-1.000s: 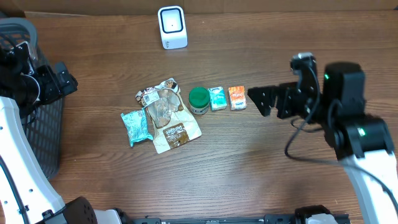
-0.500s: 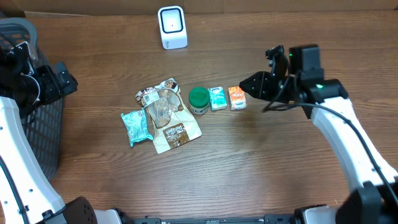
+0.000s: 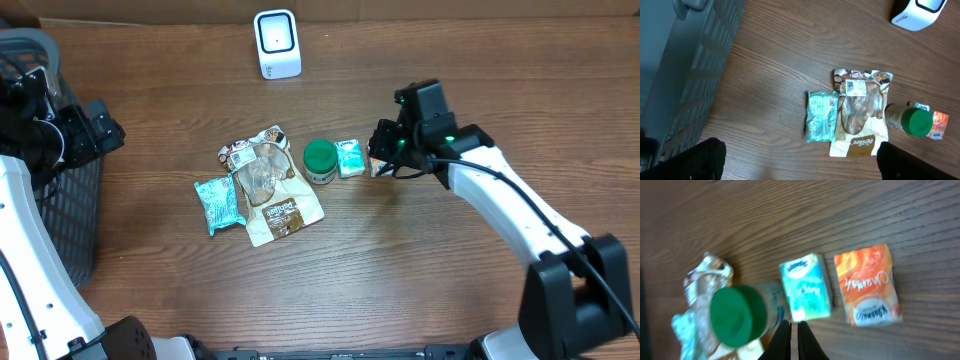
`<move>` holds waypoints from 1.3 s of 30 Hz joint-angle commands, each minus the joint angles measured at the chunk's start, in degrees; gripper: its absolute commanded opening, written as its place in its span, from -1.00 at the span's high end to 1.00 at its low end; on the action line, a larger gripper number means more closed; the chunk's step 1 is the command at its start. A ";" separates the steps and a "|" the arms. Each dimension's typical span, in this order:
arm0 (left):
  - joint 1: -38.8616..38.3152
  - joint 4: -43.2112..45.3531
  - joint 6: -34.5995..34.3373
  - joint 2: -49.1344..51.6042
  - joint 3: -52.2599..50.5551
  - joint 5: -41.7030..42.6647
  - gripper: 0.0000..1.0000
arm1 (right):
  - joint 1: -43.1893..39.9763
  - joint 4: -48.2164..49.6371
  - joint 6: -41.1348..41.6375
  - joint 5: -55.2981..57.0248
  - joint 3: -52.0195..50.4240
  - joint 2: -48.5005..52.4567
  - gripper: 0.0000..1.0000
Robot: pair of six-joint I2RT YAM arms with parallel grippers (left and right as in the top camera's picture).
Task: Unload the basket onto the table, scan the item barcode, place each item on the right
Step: 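Move the right gripper over the orange Kleenex pack, then grasp the orange Kleenex pack with the right gripper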
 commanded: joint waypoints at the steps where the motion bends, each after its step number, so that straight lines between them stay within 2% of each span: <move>1: -0.04 -0.15 1.66 0.50 1.25 0.85 -0.99 | 0.04 0.85 3.78 3.74 1.33 3.15 0.92; 12: -0.04 -0.15 1.66 0.50 1.25 0.87 -0.99 | 0.09 1.81 4.74 0.33 1.29 8.63 0.92; 39: -0.04 -0.15 1.66 0.50 1.25 0.87 -0.99 | 1.31 4.94 4.72 1.75 -1.70 9.11 0.92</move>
